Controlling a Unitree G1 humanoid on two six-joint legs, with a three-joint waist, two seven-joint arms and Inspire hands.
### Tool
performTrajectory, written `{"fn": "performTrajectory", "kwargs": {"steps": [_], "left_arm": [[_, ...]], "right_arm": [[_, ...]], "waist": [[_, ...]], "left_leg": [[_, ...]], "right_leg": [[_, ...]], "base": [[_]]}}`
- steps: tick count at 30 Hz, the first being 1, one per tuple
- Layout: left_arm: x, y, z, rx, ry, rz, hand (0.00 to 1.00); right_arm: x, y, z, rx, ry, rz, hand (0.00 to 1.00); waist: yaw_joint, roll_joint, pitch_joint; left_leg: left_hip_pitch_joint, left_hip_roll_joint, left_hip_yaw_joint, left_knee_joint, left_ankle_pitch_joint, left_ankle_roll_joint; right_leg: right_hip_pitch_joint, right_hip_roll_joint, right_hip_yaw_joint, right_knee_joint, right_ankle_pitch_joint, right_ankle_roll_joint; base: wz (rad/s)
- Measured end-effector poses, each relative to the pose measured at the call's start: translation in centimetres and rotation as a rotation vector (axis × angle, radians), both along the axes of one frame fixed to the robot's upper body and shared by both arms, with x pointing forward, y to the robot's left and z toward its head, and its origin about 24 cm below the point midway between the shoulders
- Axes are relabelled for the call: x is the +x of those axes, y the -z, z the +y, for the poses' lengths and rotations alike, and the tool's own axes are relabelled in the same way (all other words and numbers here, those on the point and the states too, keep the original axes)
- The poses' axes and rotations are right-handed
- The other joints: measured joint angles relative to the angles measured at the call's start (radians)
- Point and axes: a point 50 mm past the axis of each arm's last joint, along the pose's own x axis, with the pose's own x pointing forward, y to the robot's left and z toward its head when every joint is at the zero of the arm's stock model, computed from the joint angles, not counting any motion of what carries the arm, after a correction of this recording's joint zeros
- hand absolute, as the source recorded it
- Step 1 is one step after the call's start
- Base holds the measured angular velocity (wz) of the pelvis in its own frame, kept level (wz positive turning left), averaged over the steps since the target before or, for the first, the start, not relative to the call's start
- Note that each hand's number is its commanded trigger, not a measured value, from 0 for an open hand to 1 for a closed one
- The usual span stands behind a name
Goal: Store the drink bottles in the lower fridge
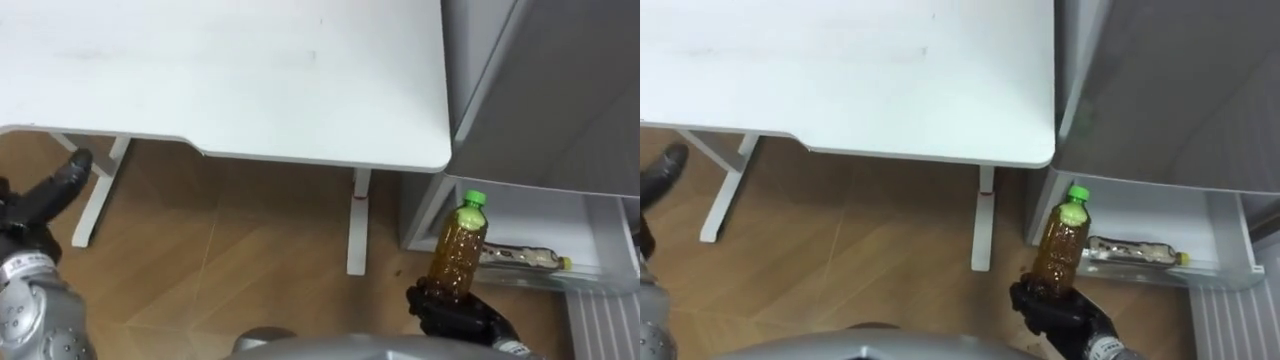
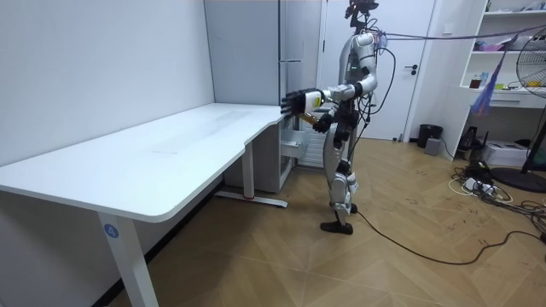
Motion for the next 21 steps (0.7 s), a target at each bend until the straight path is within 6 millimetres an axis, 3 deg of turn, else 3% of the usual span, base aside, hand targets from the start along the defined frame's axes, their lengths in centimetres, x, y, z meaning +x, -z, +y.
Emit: {"fn": "performTrajectory", "kwargs": {"steps": [3, 4, 7, 12, 16, 21], "left_arm": [[-1.7, 3.4, -0.7, -0.079, -0.026, 0.152, 0.0], [-2.5, 4.7, -1.0, -0.116, -0.038, 0.207, 0.0], [-4.5, 7.2, -1.8, -0.204, -0.067, 0.327, 0.0], [-6.4, 8.9, -2.7, -0.222, -0.038, 0.469, 0.0], [-7.8, 10.6, -4.1, -0.235, 0.033, 0.603, 0.0], [-8.6, 11.3, -5.0, -0.273, 0.098, 0.643, 0.0]], "right_arm": [[0.3, 0.0, 0.2, 0.009, 0.005, -0.008, 1.0], [0.4, 0.1, 0.3, 0.011, 0.006, -0.006, 1.0], [0.6, 0.4, 0.3, 0.008, 0.013, 0.018, 1.0], [0.5, 0.6, 0.5, -0.003, -0.02, 0.05, 1.0], [0.3, 1.0, 1.2, 0.002, -0.054, 0.079, 1.0], [0.3, 1.1, 1.5, 0.014, -0.055, 0.089, 1.0]], "waist": [[0.0, 0.0, 0.001], [0.0, -0.009, 0.0025], [-0.004, -0.014, 0.003], [-0.005, -0.031, 0.0067], [-0.013, -0.029, 0.0074], [-0.015, -0.021, 0.0093]], "left_leg": [[0.0, -0.001, -0.006, -0.001, 0.001, 0.0], [0.001, -0.001, -0.004, 0.0, 0.001, 0.0], [-0.003, -0.001, -0.005, 0.0, 0.0, 0.0], [-0.007, -0.002, -0.005, -0.002, -0.001, -0.001], [-0.005, 0.0, 0.0, -0.015, -0.002, -0.002], [-0.006, 0.001, 0.011, -0.019, -0.002, -0.002]], "right_leg": [[0.007, 0.0, -0.006, 0.0, 0.0, 0.0], [0.007, 0.0, -0.005, 0.0, 0.0, 0.0], [0.003, 0.0, -0.007, -0.004, 0.0, 0.0], [0.002, 0.001, -0.007, -0.012, 0.0, 0.0], [0.0, 0.002, -0.008, -0.012, 0.0, 0.0], [0.0, 0.001, -0.004, -0.012, 0.0, 0.0]], "base": [[0.05], [0.0], [0.0], [0.01], [-0.01], [-0.04]]}}
